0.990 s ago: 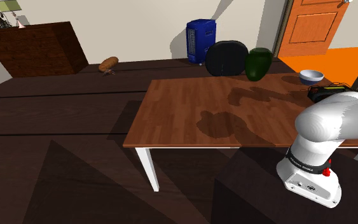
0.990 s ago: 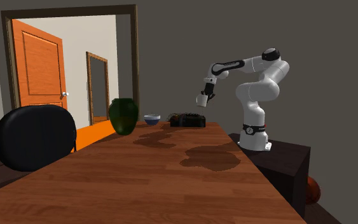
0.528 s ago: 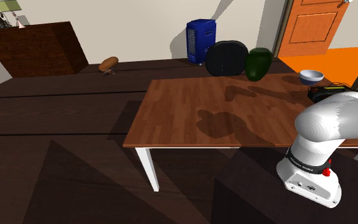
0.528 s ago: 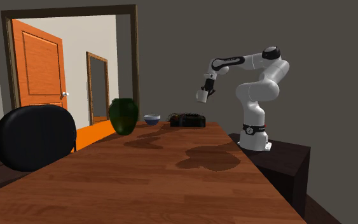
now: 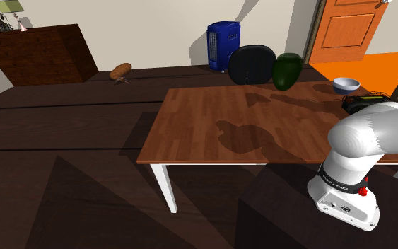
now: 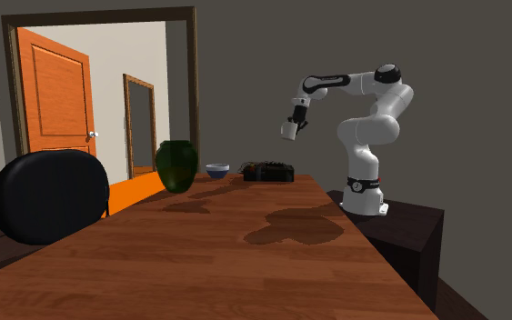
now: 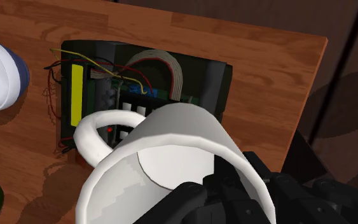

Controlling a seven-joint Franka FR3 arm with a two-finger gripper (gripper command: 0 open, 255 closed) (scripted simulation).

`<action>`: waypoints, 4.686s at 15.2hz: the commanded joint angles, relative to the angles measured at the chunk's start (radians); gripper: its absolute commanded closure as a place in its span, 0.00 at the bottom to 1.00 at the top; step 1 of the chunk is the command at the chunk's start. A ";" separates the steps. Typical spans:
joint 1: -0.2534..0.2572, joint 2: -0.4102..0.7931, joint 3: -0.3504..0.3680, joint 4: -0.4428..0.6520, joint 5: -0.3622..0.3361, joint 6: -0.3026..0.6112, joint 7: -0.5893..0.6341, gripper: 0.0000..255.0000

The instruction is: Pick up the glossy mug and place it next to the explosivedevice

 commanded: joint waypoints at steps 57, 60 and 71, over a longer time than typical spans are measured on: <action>1.250 0.044 -0.580 0.399 -0.052 0.307 0.544 1.00; 1.251 0.030 -0.595 0.380 -0.066 0.335 0.549 1.00; 1.267 -0.027 -0.659 0.332 -0.123 0.431 0.566 1.00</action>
